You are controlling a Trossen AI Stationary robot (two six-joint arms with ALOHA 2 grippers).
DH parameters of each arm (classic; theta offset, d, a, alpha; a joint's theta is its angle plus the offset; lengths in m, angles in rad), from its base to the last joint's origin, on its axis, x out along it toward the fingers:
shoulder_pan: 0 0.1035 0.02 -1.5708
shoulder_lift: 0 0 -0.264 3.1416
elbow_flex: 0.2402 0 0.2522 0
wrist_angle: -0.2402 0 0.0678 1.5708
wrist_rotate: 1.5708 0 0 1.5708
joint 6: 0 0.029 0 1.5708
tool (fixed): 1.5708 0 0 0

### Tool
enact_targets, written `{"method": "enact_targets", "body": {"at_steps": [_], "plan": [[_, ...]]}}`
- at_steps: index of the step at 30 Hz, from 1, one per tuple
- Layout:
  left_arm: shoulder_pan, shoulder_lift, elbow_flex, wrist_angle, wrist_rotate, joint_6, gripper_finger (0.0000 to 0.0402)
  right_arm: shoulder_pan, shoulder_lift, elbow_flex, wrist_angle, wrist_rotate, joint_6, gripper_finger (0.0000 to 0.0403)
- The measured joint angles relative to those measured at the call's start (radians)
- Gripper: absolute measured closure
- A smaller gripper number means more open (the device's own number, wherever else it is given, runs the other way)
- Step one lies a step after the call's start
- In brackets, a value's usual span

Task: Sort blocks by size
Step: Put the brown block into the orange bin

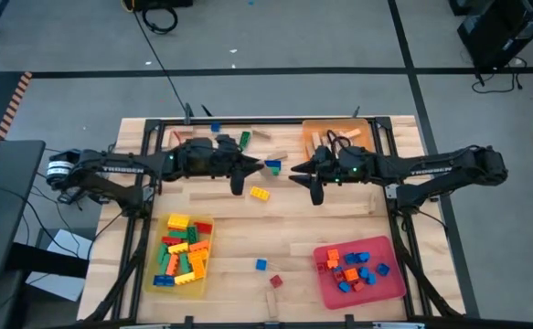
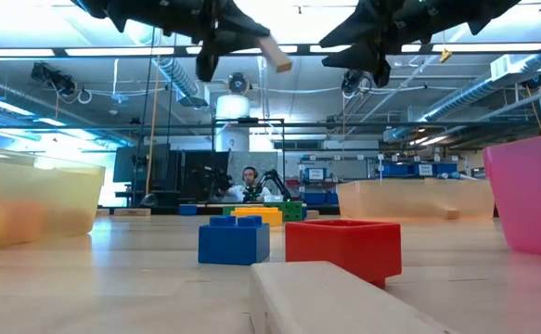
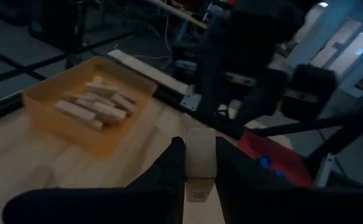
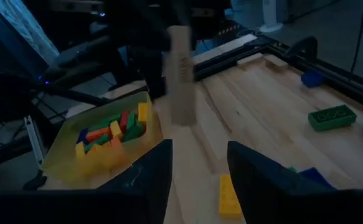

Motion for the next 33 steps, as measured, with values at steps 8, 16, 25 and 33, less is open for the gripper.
{"method": "enact_targets", "body": {"at_steps": [8, 16, 25, 33], "plan": [[-0.032, 0.087, 0.000, 0.123, -0.009, -0.035, 0.0337, 0.001, 0.025, 0.001, 0.010, -0.079, -0.023, 0.0184], [-0.035, 0.176, 0.086, 0.140, 0.015, -0.022, 0.0337, 0.001, 0.030, 0.001, 0.024, -0.082, -0.025, 0.0121], [-0.036, 0.314, 0.227, 0.125, 0.086, 0.008, 0.0337, -0.005, 0.032, 0.001, 0.024, -0.083, -0.051, 0.0145], [-0.035, 0.349, 0.278, 0.102, 0.098, 0.016, 0.0332, -0.005, 0.032, 0.001, 0.024, -0.083, -0.090, 0.0304]]}}
